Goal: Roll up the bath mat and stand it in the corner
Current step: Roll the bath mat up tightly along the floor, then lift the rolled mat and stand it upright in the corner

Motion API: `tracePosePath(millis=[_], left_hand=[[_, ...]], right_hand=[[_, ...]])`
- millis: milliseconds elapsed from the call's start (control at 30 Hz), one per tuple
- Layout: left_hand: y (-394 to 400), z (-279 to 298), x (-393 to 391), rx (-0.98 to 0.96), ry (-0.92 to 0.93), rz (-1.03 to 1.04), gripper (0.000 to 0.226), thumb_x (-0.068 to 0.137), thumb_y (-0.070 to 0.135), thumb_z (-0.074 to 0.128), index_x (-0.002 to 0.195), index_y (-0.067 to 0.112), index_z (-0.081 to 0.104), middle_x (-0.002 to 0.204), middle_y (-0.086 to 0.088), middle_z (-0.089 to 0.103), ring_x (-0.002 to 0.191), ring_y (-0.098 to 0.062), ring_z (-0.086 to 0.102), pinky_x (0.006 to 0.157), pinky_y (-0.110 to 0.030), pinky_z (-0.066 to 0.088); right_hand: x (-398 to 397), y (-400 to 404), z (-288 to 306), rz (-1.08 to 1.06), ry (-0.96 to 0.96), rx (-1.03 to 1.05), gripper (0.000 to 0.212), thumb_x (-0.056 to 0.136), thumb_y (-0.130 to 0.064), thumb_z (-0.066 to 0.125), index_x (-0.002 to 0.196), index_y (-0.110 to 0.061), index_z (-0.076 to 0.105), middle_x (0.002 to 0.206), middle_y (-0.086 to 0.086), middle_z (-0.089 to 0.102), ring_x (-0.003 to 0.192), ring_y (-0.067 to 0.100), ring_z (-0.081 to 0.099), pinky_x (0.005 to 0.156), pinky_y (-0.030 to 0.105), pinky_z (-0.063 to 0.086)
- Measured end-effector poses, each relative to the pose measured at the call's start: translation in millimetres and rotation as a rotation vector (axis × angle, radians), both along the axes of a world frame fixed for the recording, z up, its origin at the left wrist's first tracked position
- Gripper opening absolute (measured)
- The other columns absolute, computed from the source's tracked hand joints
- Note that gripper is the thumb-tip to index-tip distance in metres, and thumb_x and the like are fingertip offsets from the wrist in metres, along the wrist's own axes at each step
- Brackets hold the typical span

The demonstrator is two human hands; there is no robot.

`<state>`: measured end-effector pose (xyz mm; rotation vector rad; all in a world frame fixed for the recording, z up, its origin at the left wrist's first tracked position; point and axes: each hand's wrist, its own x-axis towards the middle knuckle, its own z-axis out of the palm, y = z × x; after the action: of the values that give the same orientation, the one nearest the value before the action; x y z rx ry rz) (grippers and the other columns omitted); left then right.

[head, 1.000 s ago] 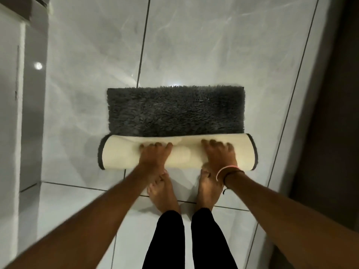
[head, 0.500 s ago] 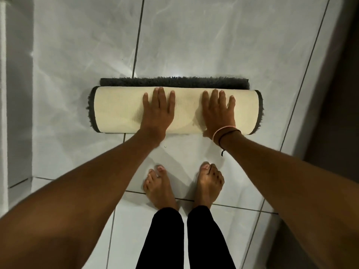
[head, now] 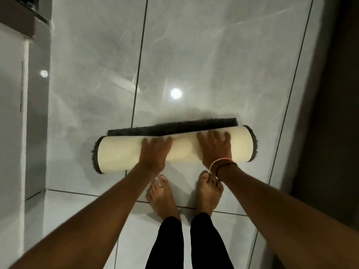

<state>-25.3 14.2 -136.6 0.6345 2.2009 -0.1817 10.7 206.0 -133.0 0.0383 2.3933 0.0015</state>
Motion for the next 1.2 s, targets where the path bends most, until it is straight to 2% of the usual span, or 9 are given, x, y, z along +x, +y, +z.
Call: tracePosePath(millis=[133,267,400,500,600,700,767,1033,1200], left_hand=[[13,-4,-18,0.033,0.259,0.019,0.113,0.078,0.028,0.079,0.16,0.011,0.002,0.163,-0.025,0.017,0.152,-0.041,0.017,0.123,-0.061,0.015],[34,-21,-15,0.05,0.168,0.017,0.135,0.069,0.045,0.086,0.16,0.012,-0.008,0.167,-0.026,-0.008,0.154,-0.044,-0.004,0.122,-0.063,0.015],[43,-40,-24,-0.036,0.222,-0.013,0.133,0.074,0.043,0.085,0.159,0.006,-0.011,0.165,-0.032,-0.003,0.153,-0.048,0.003,0.12,-0.066,0.018],[41,-43,-24,-0.025,0.284,-0.078,0.109,0.089,0.026,0.073,0.159,0.004,-0.007,0.163,-0.035,0.007,0.151,-0.049,0.014,0.116,-0.066,0.028],[37,-43,-25,-0.078,0.289,-0.176,0.115,0.084,0.034,0.076,0.158,0.002,-0.006,0.162,-0.035,0.013,0.15,-0.048,0.021,0.114,-0.064,0.033],[36,-43,-26,-0.065,0.286,-0.189,0.116,0.083,0.035,0.077,0.158,0.003,-0.005,0.162,-0.034,0.014,0.15,-0.047,0.022,0.114,-0.063,0.034],[34,-44,-27,-0.054,0.296,-0.187,0.114,0.084,0.033,0.076,0.158,0.002,-0.004,0.162,-0.034,0.015,0.149,-0.047,0.022,0.114,-0.063,0.034],[27,-29,-40,0.011,0.194,-0.115,0.112,0.085,0.045,0.072,0.16,0.008,-0.003,0.164,-0.029,0.012,0.151,-0.042,0.018,0.116,-0.062,0.03],[6,41,-107,0.299,-0.129,0.388,0.097,0.071,0.07,0.074,0.148,0.024,0.037,0.15,-0.008,0.047,0.136,-0.028,0.047,0.107,-0.044,0.044]], right_hand=[[-23,7,-3,-0.061,0.235,-0.028,0.079,0.083,-0.008,0.059,0.156,-0.017,0.029,0.159,0.02,0.032,0.147,0.039,0.031,0.12,0.06,0.022],[-42,17,-18,0.003,0.025,-0.103,0.108,0.083,-0.026,0.075,0.163,-0.015,0.002,0.169,0.023,0.002,0.157,0.039,0.004,0.126,0.057,0.011],[-58,11,-23,-0.138,0.039,-0.17,0.101,0.081,-0.026,0.076,0.161,-0.015,0.016,0.168,0.021,0.011,0.157,0.036,0.009,0.127,0.054,0.013],[-28,1,-21,-0.66,0.483,-0.381,0.065,0.078,-0.019,0.071,0.139,-0.01,0.05,0.146,0.017,0.048,0.133,0.031,0.047,0.112,0.038,0.041],[17,2,-27,-1.237,0.726,-0.46,0.049,0.087,-0.035,0.073,0.124,-0.01,0.054,0.123,0.008,0.055,0.101,0.021,0.058,0.081,0.019,0.051],[37,25,-47,-2.178,0.432,-0.66,0.059,0.078,-0.056,0.08,0.114,-0.018,0.053,0.118,0.003,0.055,0.102,0.019,0.057,0.089,0.02,0.05],[29,43,-55,-2.418,0.192,-0.936,0.075,0.073,-0.067,0.077,0.13,-0.024,0.055,0.13,0.004,0.055,0.121,0.022,0.055,0.105,0.038,0.049],[-30,59,-25,-2.452,0.198,-1.115,0.067,0.076,-0.028,0.083,0.138,-0.016,0.059,0.141,0.009,0.062,0.126,0.032,0.061,0.104,0.054,0.052],[-87,56,60,-2.275,0.24,-1.145,0.075,0.078,-0.016,0.079,0.147,-0.015,0.049,0.147,0.01,0.059,0.127,0.033,0.062,0.09,0.043,0.054]])
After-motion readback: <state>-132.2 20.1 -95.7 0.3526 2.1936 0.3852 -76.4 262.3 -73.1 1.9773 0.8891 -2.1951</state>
